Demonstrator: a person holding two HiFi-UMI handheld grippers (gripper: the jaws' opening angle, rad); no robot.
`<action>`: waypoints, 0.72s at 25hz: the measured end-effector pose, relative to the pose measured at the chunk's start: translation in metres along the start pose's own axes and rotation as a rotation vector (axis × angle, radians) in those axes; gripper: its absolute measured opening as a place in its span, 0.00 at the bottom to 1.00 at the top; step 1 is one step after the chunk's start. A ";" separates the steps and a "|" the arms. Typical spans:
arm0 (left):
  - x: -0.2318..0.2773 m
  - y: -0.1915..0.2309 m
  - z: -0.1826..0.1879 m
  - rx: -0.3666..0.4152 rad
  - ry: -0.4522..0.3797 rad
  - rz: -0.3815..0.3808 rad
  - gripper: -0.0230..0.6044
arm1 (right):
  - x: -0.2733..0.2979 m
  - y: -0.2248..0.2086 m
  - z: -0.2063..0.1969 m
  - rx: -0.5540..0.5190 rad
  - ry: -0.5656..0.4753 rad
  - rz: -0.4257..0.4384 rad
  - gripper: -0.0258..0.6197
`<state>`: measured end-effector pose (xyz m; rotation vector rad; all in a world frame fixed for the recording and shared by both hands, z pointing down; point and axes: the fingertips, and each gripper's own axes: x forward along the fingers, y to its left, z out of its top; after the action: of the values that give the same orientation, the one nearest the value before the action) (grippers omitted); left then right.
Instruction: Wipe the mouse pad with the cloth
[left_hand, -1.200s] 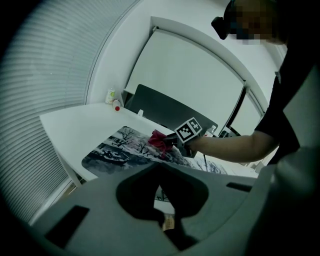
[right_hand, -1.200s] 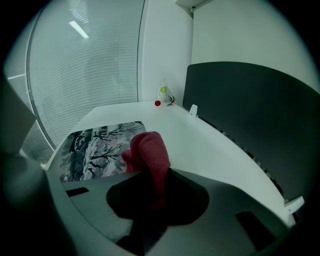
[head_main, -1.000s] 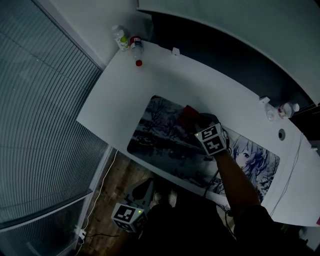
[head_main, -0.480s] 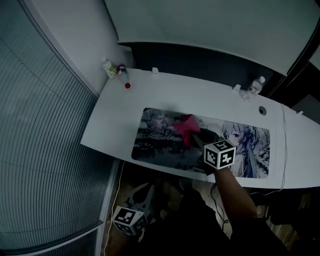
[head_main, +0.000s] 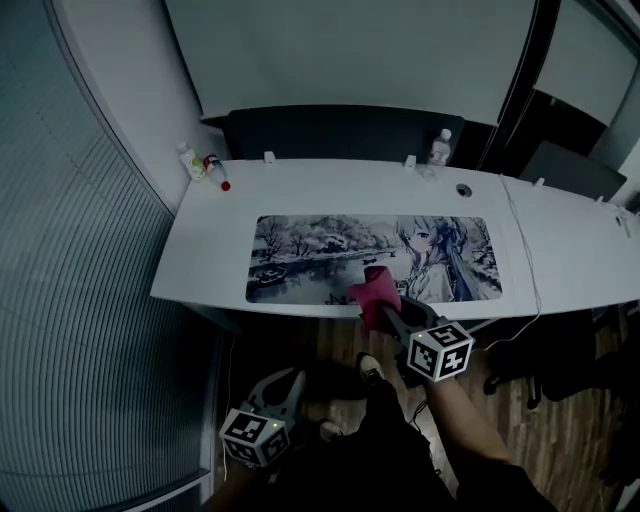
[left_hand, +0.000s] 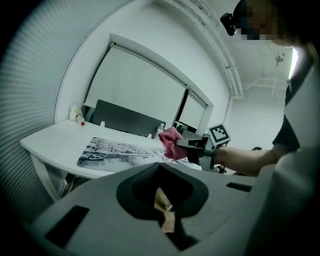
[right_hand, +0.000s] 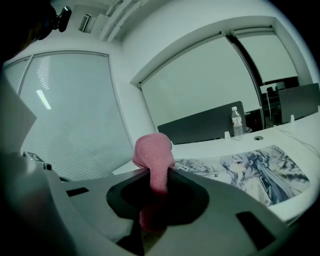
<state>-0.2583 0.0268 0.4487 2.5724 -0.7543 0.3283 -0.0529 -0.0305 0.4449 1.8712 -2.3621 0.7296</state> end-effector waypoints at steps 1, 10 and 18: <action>-0.002 -0.006 -0.001 -0.001 -0.004 -0.017 0.04 | -0.014 0.004 -0.005 -0.001 0.000 -0.008 0.17; -0.018 -0.072 -0.011 -0.008 -0.027 -0.083 0.04 | -0.127 0.033 -0.023 0.069 -0.077 -0.029 0.17; 0.003 -0.148 -0.029 -0.051 -0.018 -0.112 0.04 | -0.206 0.023 -0.054 0.096 -0.036 0.015 0.17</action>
<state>-0.1759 0.1509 0.4245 2.5602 -0.6141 0.2485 -0.0316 0.1811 0.4203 1.9215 -2.4064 0.8322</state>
